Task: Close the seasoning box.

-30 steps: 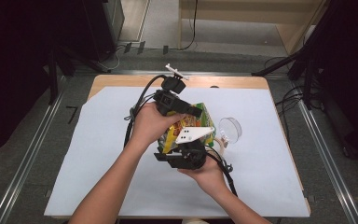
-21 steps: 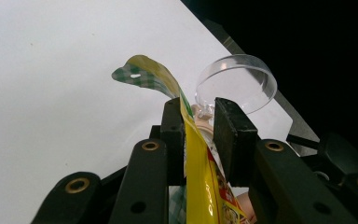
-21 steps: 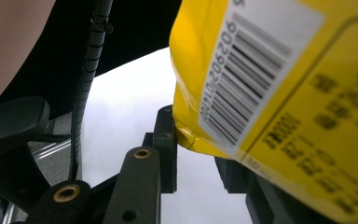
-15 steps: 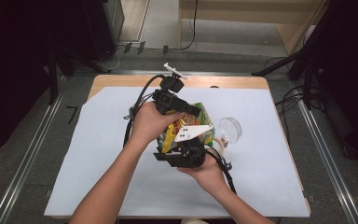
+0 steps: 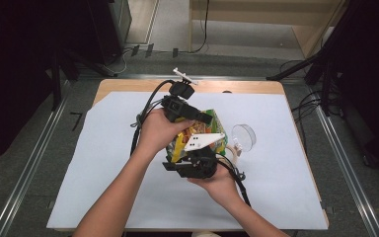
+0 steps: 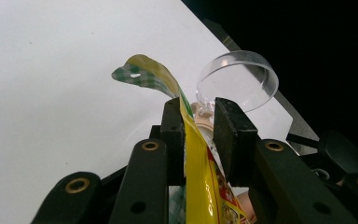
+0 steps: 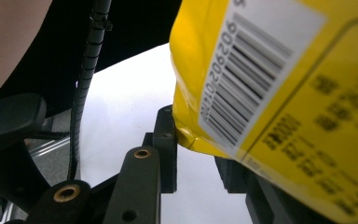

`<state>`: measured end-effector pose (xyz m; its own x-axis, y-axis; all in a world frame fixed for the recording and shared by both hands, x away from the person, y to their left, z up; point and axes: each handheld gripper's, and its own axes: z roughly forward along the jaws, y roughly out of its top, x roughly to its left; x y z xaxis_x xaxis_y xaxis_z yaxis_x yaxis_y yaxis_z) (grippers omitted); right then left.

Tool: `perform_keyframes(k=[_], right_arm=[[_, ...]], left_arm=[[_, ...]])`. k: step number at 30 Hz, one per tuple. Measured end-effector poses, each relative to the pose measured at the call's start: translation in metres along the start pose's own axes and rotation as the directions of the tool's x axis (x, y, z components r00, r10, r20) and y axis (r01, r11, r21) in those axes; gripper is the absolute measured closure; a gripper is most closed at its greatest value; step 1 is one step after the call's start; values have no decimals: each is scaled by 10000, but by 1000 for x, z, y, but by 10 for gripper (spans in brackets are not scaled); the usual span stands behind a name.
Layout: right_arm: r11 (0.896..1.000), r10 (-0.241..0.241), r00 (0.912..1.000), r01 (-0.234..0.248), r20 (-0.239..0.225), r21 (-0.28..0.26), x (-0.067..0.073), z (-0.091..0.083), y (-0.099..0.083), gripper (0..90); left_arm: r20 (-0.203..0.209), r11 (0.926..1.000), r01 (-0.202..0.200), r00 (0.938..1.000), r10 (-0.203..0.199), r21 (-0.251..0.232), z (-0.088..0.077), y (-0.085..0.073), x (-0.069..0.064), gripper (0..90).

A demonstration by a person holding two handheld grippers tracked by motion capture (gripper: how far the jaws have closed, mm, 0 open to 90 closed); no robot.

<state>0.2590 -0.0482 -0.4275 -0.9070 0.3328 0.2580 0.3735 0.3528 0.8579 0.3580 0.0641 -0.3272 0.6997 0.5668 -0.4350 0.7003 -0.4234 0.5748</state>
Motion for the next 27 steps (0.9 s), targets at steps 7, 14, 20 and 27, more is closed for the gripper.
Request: perform_keyframes(k=[7, 14, 20, 27], right_arm=[[9999, -130, 9999, 129, 23, 95, 3, 3, -1, 727], [9996, -182, 9998, 181, 31, 215, 4, 4, -1, 727], [9992, -325, 9994, 323, 88, 231, 4, 3, 0, 725], [9998, -170, 9998, 169, 57, 111, 4, 1, 0, 725]], left_arm=[[4, 10000, -22, 10000, 22, -44, -2, -5, 1, 739], [146, 9999, 83, 9999, -82, -75, -3, -8, 4, 739], [177, 9998, 115, 9998, -113, -133, -4, -6, 3, 738], [103, 9999, 139, 9998, -139, 56, -1, -3, 1, 737]])
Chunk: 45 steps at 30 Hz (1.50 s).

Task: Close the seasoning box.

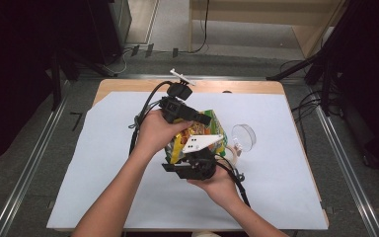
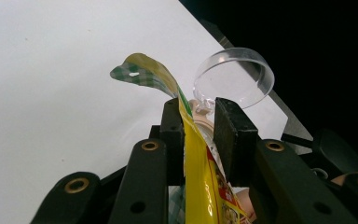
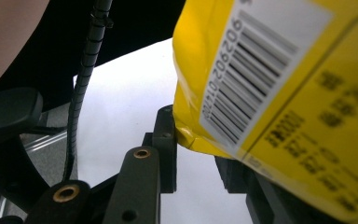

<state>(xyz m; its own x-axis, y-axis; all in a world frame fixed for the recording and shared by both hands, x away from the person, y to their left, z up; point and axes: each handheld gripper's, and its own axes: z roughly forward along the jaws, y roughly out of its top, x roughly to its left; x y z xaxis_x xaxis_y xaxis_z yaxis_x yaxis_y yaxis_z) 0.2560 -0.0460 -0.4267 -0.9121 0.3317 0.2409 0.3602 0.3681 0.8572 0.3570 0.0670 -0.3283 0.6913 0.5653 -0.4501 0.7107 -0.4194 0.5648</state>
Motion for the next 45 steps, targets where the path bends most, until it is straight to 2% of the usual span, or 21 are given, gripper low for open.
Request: perform_keyframes(k=[2, 8, 16, 31, 45], right_arm=[[9999, 130, 9999, -130, -33, -54, 0, 1, -1, 726], [9998, 142, 9999, -141, 34, -137, 1, 0, -1, 725], [9992, 232, 9997, -235, -116, -326, 3, -2, 2, 725], [9988, 432, 9987, -438, -256, -239, 5, -1, 2, 725], [9992, 350, 9992, -353, -207, -177, 5, -1, 2, 726]], left_arm=[[72, 10000, 1, 10000, -2, 73, 0, 0, 1, 736], [20, 9999, -19, 10000, 19, 114, 0, 2, -1, 736], [-28, 9997, 16, 10000, -15, 228, -1, 5, -4, 733], [-32, 9991, 108, 9999, -107, 416, -1, 4, -4, 730], [8, 9993, 77, 10000, -78, 379, -1, 3, -3, 730]])
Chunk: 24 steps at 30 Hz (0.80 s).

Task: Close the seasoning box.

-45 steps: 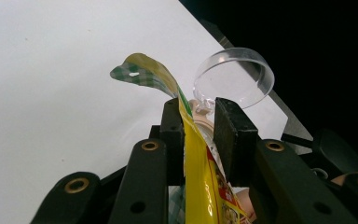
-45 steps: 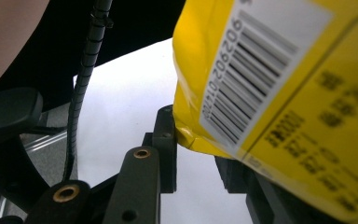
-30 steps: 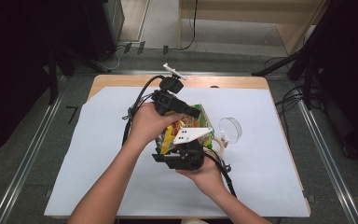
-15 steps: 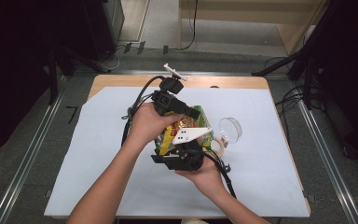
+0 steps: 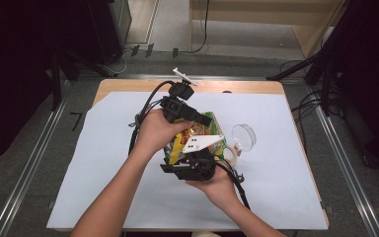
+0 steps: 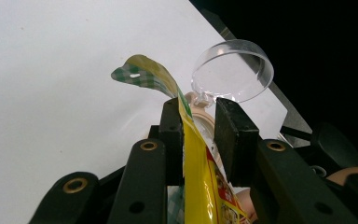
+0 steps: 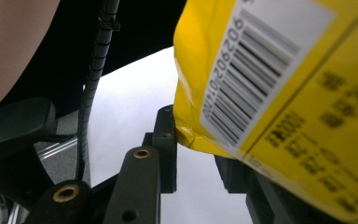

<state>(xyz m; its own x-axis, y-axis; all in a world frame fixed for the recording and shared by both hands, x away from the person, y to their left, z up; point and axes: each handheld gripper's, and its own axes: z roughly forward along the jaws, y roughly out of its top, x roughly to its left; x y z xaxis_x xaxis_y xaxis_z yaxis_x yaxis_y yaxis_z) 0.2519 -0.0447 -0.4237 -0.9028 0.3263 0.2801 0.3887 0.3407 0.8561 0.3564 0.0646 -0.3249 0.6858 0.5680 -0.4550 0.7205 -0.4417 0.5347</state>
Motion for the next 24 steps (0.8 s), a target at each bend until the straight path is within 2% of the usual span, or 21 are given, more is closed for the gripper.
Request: perform_keyframes(k=[24], right_arm=[[9998, 208, 9998, -208, -58, -70, 1, 0, 0, 725]], left_arm=[[77, 9996, 188, 9998, -189, 200, 2, 2, 2, 733]])
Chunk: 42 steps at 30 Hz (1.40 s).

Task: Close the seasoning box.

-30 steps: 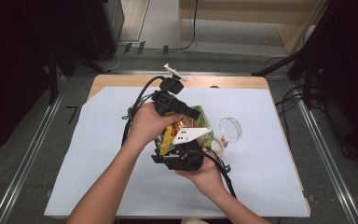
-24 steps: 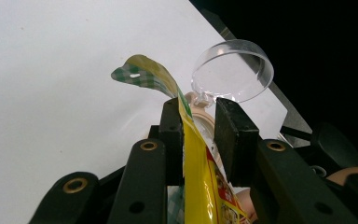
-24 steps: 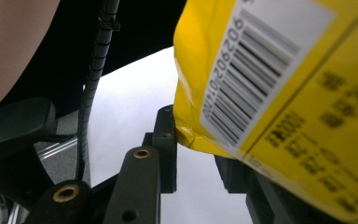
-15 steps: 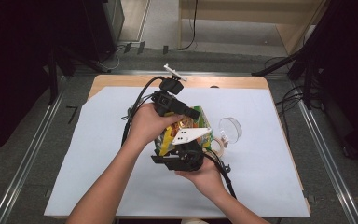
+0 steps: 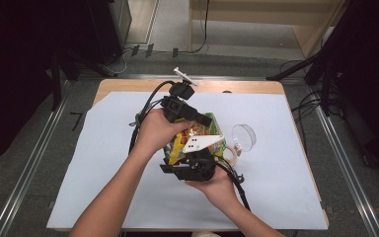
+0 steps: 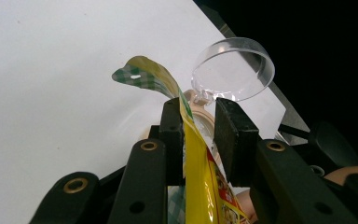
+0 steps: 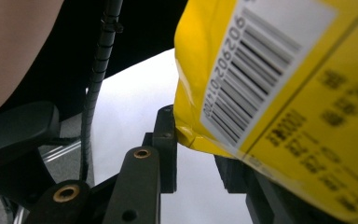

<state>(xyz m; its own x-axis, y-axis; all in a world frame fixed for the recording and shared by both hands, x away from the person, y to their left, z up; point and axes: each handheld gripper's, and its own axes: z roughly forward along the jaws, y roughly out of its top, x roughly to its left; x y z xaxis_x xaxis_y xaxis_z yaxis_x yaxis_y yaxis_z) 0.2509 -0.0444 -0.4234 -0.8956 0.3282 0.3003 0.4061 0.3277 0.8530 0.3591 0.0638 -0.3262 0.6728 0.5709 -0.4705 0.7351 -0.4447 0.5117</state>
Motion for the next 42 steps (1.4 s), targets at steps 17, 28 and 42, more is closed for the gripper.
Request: perform_keyframes(k=[17, 28, 42], right_arm=[[9999, -119, 9999, 119, 33, 16, 0, 1, -1, 726], [9999, -121, 9999, 121, 64, 13, 0, 1, -1, 726], [10000, -92, 9999, 92, 70, 35, 1, 1, -1, 727]], left_arm=[[-70, 9998, -164, 9998, 163, -109, -1, -2, -2, 731], [-71, 9998, -189, 9998, 188, -93, -1, -2, -2, 731], [-50, 9998, -198, 9998, 197, -90, 0, -3, -2, 732]])
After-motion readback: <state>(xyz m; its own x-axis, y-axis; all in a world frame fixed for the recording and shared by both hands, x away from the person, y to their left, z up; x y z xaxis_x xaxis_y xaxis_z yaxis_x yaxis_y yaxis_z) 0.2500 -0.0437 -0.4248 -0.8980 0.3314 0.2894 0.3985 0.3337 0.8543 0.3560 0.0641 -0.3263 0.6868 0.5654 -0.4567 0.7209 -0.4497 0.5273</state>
